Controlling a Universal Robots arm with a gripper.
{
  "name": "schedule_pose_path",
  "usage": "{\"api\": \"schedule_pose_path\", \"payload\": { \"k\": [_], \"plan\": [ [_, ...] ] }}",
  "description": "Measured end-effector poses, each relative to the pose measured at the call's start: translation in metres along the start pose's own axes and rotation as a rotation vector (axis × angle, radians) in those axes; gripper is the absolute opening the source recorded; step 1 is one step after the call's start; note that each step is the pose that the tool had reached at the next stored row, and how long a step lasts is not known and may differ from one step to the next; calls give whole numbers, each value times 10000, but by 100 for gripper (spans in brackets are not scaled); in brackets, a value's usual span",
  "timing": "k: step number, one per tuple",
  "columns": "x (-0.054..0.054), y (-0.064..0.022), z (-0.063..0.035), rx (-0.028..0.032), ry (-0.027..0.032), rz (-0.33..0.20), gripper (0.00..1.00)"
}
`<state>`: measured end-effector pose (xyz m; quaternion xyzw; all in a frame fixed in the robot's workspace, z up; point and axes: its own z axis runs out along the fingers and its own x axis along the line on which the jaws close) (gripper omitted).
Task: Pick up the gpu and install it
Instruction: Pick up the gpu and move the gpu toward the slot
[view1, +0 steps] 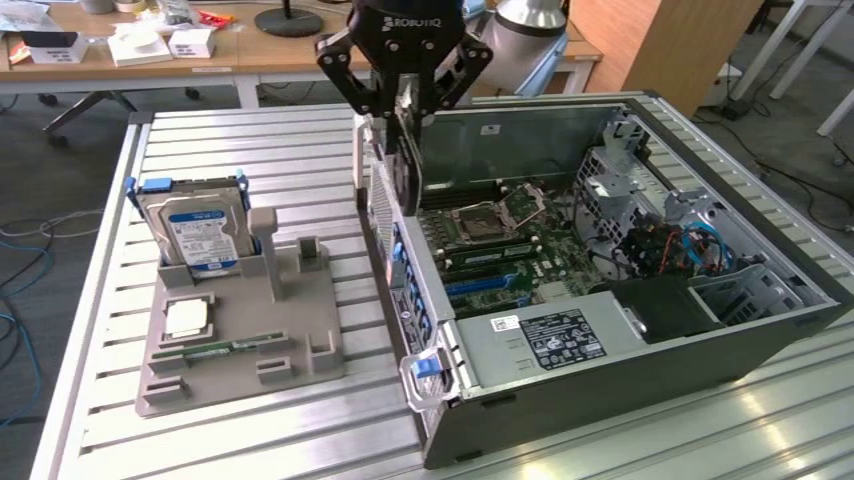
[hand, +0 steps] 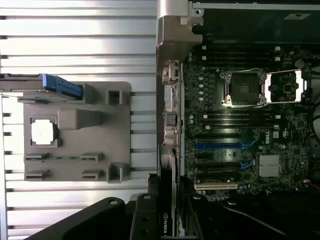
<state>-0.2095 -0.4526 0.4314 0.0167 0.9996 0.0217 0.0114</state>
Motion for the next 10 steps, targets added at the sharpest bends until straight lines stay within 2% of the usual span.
{"api": "schedule_pose_path", "payload": {
  "k": [10],
  "plan": [
    [-419, 14, 9, -8, 1, 1, 27]
  ]
}}
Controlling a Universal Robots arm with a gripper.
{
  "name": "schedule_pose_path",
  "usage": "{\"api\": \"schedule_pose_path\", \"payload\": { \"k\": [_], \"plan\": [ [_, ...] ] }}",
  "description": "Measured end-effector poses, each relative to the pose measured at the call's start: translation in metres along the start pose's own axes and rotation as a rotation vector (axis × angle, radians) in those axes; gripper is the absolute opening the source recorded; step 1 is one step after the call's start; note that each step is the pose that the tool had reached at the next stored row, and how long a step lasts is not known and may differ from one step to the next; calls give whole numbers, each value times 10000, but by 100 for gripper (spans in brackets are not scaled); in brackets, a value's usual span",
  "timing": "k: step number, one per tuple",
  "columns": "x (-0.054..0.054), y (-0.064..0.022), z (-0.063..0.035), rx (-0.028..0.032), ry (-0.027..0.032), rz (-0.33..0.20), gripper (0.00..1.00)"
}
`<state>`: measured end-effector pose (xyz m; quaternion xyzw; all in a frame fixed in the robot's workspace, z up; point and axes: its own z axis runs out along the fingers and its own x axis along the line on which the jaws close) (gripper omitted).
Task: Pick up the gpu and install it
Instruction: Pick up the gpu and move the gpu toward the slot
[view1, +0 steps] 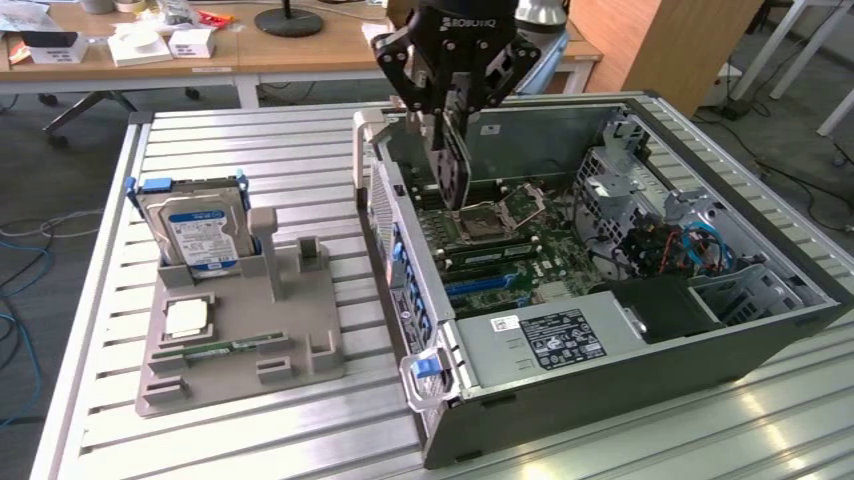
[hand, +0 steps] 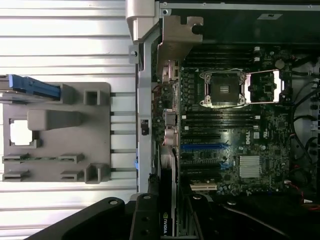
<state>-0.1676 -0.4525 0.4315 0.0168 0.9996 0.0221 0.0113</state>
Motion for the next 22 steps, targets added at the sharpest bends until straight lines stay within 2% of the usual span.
{"api": "schedule_pose_path", "payload": {
  "k": [12, 22],
  "plan": [
    [-475, 16, 11, -1, 0, 0, 27],
    [-670, 22, 16, -1, 0, 1, 27]
  ]
}}
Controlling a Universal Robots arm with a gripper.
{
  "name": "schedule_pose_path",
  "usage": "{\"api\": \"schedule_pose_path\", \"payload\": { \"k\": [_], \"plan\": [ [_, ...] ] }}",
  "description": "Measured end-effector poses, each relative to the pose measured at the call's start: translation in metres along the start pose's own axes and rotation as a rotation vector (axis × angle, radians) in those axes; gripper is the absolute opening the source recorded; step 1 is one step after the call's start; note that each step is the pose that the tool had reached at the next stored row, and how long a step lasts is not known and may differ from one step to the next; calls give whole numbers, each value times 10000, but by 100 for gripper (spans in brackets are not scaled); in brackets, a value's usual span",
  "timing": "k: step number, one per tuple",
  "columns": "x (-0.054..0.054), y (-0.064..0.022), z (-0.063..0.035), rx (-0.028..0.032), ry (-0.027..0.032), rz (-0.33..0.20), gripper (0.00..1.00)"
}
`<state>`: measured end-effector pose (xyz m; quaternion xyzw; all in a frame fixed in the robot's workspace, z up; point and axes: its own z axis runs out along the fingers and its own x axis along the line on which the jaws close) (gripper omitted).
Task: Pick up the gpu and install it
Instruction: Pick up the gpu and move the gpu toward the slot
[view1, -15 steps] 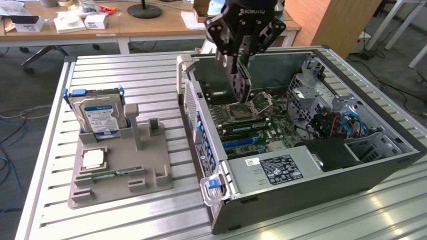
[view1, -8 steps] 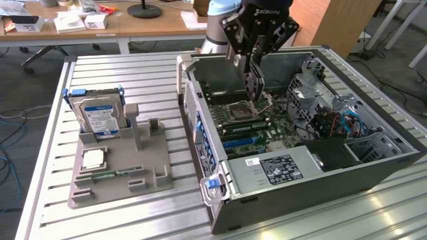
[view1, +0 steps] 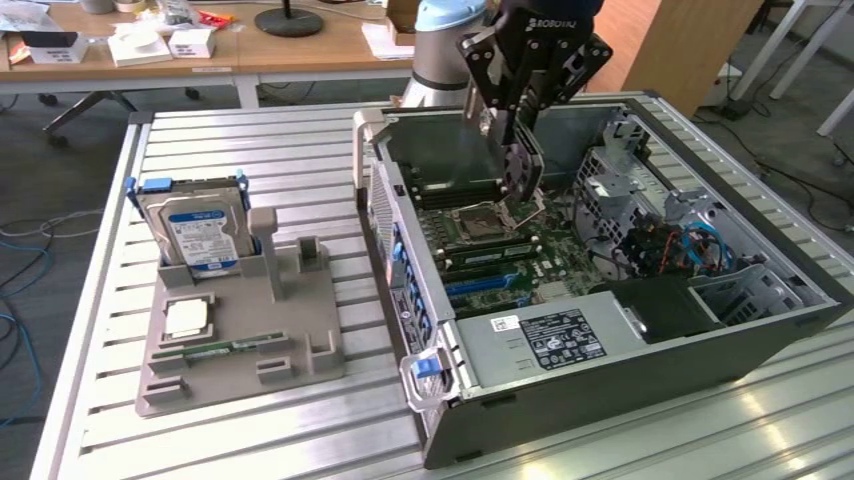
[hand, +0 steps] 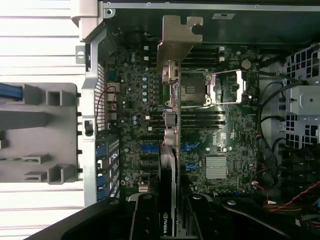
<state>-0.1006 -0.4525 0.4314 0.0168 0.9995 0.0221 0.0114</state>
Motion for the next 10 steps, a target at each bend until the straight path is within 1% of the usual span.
{"api": "schedule_pose_path", "payload": {
  "k": [10],
  "plan": [
    [-118, 4, 3, 0, 0, -1, 27]
  ]
}}
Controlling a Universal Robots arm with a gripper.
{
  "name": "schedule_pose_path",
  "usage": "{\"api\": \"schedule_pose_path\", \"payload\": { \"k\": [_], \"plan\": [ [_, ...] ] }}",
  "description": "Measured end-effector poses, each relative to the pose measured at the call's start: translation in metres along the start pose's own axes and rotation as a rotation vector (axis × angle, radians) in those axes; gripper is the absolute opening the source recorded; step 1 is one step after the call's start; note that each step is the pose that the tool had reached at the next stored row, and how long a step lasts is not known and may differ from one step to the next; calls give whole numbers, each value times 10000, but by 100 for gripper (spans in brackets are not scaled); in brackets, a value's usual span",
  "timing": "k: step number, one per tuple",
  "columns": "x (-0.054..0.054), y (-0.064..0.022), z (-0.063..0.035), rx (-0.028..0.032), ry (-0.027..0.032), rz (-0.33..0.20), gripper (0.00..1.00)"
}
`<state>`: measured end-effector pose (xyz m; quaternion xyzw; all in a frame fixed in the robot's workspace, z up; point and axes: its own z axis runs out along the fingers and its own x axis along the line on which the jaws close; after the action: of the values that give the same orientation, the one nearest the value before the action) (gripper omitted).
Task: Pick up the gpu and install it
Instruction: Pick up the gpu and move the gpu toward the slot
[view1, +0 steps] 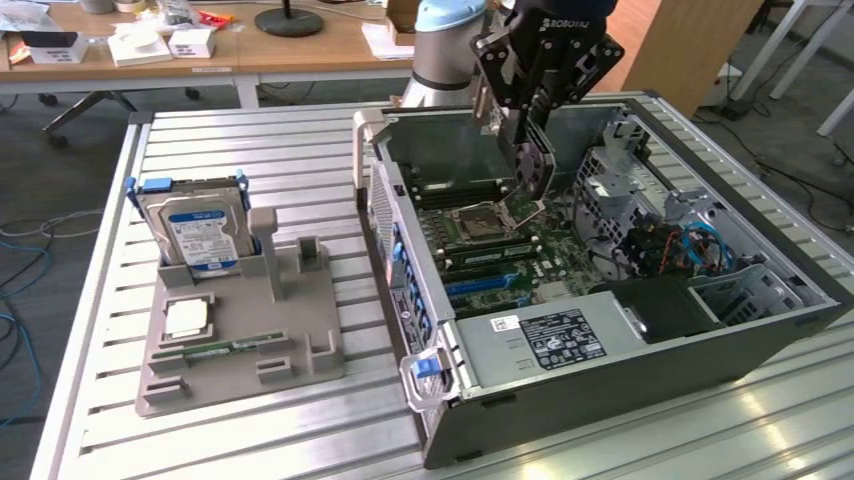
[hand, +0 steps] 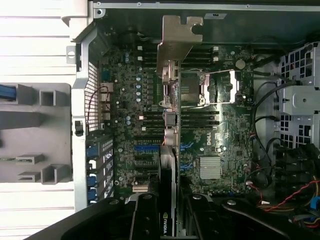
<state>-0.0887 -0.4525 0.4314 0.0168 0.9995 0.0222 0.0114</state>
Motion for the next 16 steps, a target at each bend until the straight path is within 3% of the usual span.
{"api": "schedule_pose_path", "payload": {
  "k": [16],
  "plan": [
    [-38, 1, 1, 1, 0, 0, 27]
  ]
}}
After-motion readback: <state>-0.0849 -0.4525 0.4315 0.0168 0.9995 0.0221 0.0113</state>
